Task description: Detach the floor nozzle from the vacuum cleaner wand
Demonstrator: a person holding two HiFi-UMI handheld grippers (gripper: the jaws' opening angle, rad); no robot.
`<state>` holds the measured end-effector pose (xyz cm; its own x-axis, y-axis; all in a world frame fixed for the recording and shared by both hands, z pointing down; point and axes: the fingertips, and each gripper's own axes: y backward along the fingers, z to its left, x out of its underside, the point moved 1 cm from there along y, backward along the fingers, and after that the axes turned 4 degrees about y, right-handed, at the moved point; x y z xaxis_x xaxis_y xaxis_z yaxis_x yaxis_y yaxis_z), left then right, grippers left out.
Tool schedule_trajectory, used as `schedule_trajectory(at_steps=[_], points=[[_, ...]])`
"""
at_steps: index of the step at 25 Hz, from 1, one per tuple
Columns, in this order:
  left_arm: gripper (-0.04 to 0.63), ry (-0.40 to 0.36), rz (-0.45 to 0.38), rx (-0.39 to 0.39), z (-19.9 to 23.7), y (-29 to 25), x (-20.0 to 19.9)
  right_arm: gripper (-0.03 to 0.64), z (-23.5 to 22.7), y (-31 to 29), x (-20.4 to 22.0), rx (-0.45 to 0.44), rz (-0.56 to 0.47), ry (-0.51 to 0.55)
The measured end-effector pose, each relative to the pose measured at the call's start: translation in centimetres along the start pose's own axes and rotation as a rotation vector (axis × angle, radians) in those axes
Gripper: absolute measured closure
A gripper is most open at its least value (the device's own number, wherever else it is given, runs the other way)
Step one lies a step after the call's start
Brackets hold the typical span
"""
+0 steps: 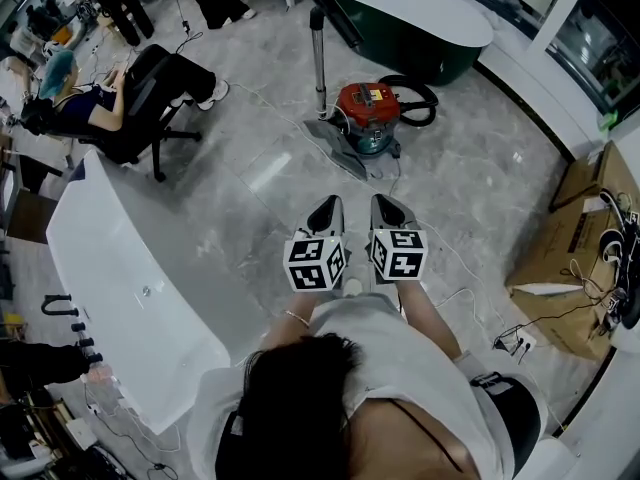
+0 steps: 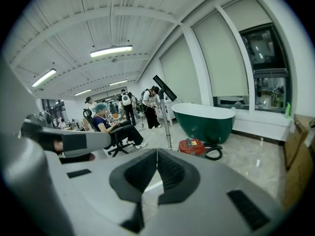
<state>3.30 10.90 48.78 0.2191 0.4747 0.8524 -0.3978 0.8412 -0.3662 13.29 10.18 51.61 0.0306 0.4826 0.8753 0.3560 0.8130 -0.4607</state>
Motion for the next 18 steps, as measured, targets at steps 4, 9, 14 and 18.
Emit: schedule_trajectory(at_steps=[4,9,14,18], points=[[0.588,0.001,0.014,-0.019,-0.05,-0.46,-0.06,0.601,-0.15,-0.16,-0.04,-0.012,0.006,-0.003],[0.588,-0.007,0.011,-0.015,-0.75,-0.63,-0.15,0.601,-0.32,0.04,-0.33,0.010,-0.005,0.027],[0.588,-0.012,0.017,-0.028,-0.73,-0.72,0.03,0.601,-0.50,0.13,-0.40,0.011,-0.004,0.016],[0.588,-0.029,0.015,-0.031,-0.87,-0.73,0.11,0.601,-0.03,0.34,-0.33,0.011,-0.003,0.043]])
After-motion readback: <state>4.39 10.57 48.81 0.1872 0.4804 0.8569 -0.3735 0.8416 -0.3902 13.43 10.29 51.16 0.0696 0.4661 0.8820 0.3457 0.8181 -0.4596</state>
